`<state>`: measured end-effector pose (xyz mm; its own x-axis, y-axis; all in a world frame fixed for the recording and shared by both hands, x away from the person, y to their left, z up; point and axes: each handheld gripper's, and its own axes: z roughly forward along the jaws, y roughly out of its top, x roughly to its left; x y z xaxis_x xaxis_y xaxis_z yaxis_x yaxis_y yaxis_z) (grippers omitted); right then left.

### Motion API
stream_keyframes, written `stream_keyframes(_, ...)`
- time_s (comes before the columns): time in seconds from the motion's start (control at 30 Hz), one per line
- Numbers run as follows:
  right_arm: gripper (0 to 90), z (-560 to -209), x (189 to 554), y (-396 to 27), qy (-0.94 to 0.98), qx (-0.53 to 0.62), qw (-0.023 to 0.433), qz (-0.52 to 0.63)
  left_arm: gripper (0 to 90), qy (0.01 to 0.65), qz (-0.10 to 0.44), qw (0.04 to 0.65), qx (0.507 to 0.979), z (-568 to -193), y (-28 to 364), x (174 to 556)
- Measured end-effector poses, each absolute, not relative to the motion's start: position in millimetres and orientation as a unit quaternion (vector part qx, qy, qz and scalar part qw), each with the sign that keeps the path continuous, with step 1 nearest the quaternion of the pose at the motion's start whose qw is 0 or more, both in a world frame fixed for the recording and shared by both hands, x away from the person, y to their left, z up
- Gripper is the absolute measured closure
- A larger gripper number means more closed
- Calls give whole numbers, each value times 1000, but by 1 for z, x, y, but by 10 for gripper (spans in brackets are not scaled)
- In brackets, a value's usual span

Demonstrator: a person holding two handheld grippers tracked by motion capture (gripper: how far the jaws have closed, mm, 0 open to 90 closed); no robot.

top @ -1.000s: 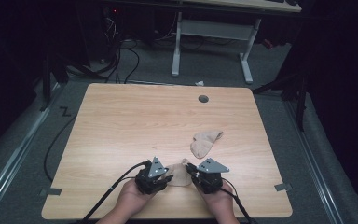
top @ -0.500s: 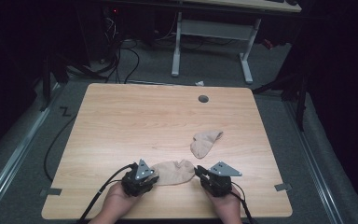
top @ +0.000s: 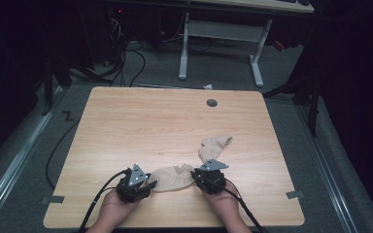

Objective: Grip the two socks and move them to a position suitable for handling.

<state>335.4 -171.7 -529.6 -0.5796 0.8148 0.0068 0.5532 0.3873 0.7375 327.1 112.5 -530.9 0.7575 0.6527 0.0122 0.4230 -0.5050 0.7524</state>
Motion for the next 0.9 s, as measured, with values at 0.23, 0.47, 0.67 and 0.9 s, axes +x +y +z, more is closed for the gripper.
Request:
stream_keyframes(0.23, 747, -527, 302, -176, 822, 407, 171, 359, 603, 311, 131, 400, 852, -530, 118, 315)
stream_keyframes(0.47, 680, -514, 322, -194, 789, 443, 216, 367, 548, 371, 174, 442, 798, -519, 159, 323)
stream_keyframes(0.67, 605, -516, 356, -198, 785, 462, 241, 335, 544, 405, 172, 444, 781, -523, 181, 328)
stream_keyframes(0.9, 555, -526, 388, -201, 789, 483, 230, 302, 548, 400, 169, 443, 784, -524, 179, 328)
